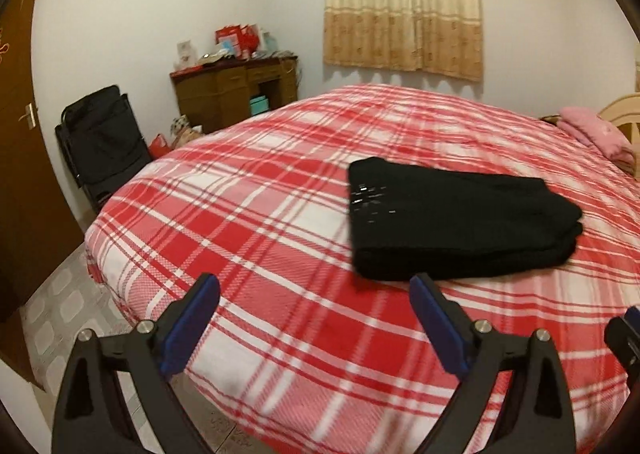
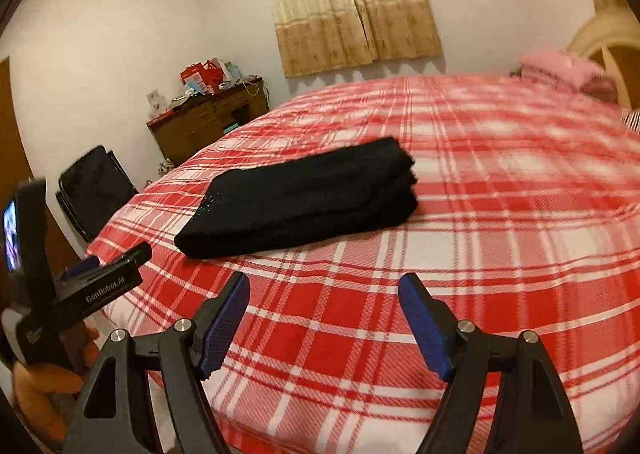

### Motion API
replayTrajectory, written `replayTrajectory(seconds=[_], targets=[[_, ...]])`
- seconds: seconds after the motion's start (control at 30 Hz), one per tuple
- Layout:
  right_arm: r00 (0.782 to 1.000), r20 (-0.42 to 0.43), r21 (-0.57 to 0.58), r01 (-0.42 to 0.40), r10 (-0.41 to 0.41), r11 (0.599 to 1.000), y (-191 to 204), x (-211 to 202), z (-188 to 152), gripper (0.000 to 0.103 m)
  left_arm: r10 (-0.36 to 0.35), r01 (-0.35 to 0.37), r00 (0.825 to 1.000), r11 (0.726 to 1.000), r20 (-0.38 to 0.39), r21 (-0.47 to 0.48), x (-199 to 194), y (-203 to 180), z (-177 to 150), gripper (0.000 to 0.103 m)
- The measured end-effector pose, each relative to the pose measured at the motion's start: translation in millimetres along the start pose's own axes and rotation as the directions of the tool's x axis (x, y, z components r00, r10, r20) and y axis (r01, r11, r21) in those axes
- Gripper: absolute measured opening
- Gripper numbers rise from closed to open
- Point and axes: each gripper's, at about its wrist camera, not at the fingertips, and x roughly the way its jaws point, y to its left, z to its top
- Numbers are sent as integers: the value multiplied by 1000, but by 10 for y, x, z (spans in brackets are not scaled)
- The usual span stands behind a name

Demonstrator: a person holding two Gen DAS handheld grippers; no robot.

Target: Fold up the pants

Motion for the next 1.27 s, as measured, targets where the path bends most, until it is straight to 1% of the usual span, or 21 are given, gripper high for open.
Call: replayTrajectory(seconds=[0.13,0.2,0.23,0.3,0.47,0.57,0.7,0.77,0.83,0.97,1.0,1.07,1.17,1.27], targets=[[999,43,2,10,-11,1000,-50,-245,-9,78,-12,11,1000,1000,27,18,-189,-58,-8,98],[997,73,21,28,-30,999,-74,-322,23,78,-11,9,999,1000,46,30,-294,-83,-38,98],[996,81,28,25,-27,999,-79,-360,43,78,-12,10,999,999,52,33,-326,-90,-41,98],[995,97,39,31,-34,999,-86,-411,55,79,-32,30,998,999,62,39,-409,-105,-47,98],[995,90,67,28,-34,997,-99,-423,61,79,-41,36,995,998,86,55,-556,-140,-59,98],[995,91,70,25,-31,997,-91,-444,73,79,-44,39,995,998,85,58,-577,-155,-52,98],[993,113,65,27,-34,998,-71,-495,91,79,-40,34,995,997,94,64,-604,-172,-62,99],[993,115,60,31,-38,998,-62,-499,91,79,-31,26,996,998,86,57,-603,-170,-51,103],[992,115,56,38,-45,998,-54,-504,87,79,-29,25,996,999,80,47,-597,-156,-38,103],[992,117,57,42,-48,998,-54,-517,91,79,-2,-3,994,999,113,47,-635,-146,-14,103],[992,117,57,43,-50,997,-53,-516,95,79,-17,11,993,999,114,47,-638,-136,-13,103],[992,117,56,46,-52,997,-46,-515,93,80,-72,67,992,996,105,50,-632,-120,-13,103],[992,116,56,43,-49,997,-43,-514,89,80,-81,77,992,996,97,41,-621,-121,-26,103],[991,119,54,46,-52,997,-40,-526,86,80,-67,62,993,997,96,52,-612,-151,-24,103]])
